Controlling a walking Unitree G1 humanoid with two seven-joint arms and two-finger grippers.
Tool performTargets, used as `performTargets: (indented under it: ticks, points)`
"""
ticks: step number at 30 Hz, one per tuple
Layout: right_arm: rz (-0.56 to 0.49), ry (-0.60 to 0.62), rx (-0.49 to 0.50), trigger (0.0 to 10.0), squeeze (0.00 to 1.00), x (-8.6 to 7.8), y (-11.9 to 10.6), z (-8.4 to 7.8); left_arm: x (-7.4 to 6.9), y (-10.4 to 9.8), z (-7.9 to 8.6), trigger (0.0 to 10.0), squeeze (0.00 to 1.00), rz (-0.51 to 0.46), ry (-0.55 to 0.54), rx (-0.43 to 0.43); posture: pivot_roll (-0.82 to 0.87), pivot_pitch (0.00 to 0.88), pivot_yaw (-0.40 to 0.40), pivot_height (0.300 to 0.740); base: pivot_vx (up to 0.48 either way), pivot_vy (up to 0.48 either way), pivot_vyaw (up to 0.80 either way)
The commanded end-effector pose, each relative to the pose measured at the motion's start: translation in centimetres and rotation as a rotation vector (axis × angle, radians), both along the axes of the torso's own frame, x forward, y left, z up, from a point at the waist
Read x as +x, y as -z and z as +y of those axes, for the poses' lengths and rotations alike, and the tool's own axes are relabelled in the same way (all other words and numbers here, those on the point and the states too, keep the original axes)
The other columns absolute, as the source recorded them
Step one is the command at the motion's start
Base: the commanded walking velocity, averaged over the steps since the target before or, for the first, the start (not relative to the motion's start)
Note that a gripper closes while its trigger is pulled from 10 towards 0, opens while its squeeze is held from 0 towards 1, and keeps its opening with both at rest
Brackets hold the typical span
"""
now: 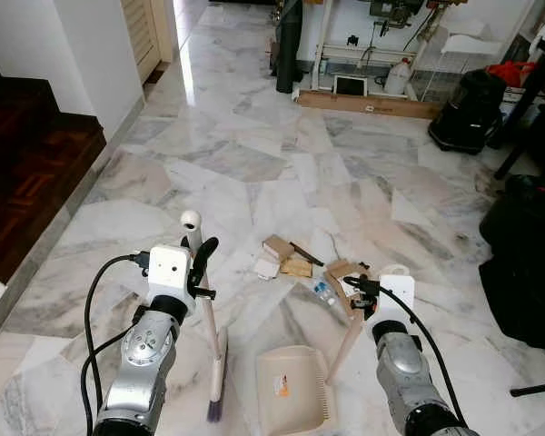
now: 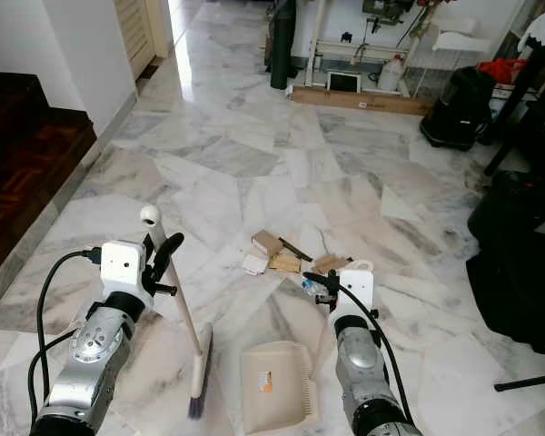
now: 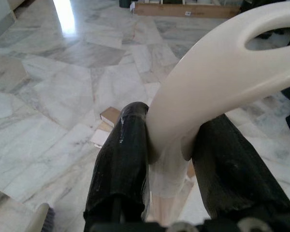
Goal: Sweep floor
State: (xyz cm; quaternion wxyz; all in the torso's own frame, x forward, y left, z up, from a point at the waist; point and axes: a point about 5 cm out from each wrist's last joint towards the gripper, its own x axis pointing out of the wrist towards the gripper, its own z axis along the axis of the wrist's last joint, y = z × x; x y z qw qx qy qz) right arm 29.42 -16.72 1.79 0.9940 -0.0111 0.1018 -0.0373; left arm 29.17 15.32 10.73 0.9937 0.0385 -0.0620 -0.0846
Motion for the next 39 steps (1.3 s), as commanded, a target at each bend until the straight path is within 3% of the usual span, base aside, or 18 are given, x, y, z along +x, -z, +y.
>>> performTargets:
  ticks: [1,6,19,26,31,39]
  points:
    - [-0.027,0.02,-0.007,10.0,0.0,-0.5,0.2,-0.3,0.0,-0.9,-0.1,10.0,0.0,-0.041,0.017,0.024,0.01,0.076,-0.065,0.74,0.0,0.0,0.0]
    - [-0.084,0.023,0.014,10.0,0.0,-0.4,-0.4,-0.1,0.0,-0.9,-0.2,10.0,0.0,-0.039,0.021,0.027,0.01,0.077,-0.062,0.74,0.0,0.0,0.0]
    - [-0.081,0.016,0.01,10.0,0.0,-0.4,-0.2,0.1,0.1,-0.8,-0.4,10.0,0.0,-0.035,0.032,0.031,0.0,0.078,-0.057,0.74,0.0,0.0,0.0]
    - [-0.184,0.064,0.059,10.0,0.0,0.7,-2.4,-1.2,0.2,-1.1,-1.1,10.0,0.0,-0.043,0.048,0.021,-0.01,0.078,-0.063,0.74,0.0,0.0,0.0]
    - [-0.248,0.123,0.11,10.0,0.0,0.1,-3.3,-2.9,-0.1,-0.7,-1.9,10.0,0.0,-0.038,0.059,0.003,-0.05,0.077,-0.066,0.74,0.0,0.0,0.0]
    - [-0.285,0.128,0.111,10.0,0.0,-0.5,-3.8,-3.9,0.0,-0.6,-3.3,10.0,0.0,-0.039,0.096,-0.02,-0.08,0.061,-0.042,0.74,0.0,0.0,0.0]
